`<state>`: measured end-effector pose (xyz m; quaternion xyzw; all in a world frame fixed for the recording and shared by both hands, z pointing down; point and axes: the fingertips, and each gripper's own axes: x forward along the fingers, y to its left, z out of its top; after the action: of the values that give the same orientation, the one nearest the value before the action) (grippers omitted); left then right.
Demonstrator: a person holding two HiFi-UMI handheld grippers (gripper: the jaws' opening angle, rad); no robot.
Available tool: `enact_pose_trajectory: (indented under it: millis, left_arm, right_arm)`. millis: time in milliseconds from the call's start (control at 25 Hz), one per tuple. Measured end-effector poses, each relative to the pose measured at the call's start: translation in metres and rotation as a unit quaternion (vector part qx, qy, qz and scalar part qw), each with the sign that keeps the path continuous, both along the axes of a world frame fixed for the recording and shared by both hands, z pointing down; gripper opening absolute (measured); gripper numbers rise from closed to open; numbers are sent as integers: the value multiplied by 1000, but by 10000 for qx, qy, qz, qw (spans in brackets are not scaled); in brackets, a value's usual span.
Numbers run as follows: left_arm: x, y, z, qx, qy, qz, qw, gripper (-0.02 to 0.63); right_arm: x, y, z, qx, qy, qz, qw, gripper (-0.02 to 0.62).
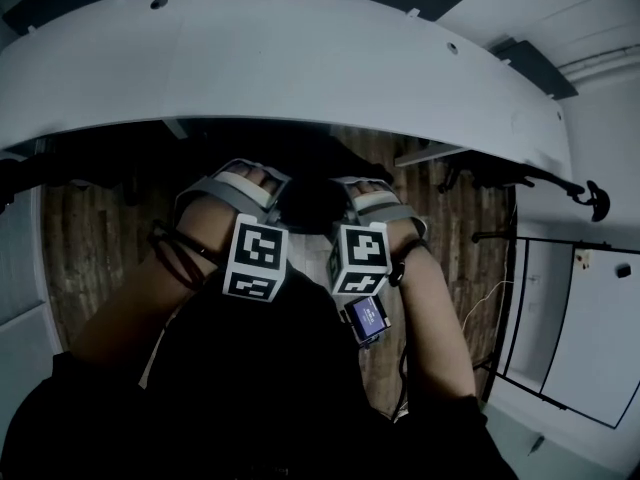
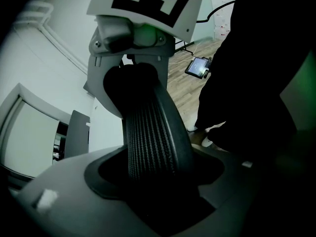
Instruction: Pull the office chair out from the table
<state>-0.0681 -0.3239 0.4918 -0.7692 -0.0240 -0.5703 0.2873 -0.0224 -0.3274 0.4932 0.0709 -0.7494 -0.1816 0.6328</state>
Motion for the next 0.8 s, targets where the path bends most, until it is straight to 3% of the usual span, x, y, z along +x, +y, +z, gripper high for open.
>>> enact_pose_trajectory:
  millis: [360, 800]
  left_arm:
    - [10, 24, 4, 261, 17, 71, 9996, 318]
    - [46, 116, 4, 196, 33, 22, 9998, 318]
  right_arm:
    - [10, 25, 3, 140, 45, 103, 9998, 301]
    - [48, 113, 13, 169, -79, -46, 9998, 301]
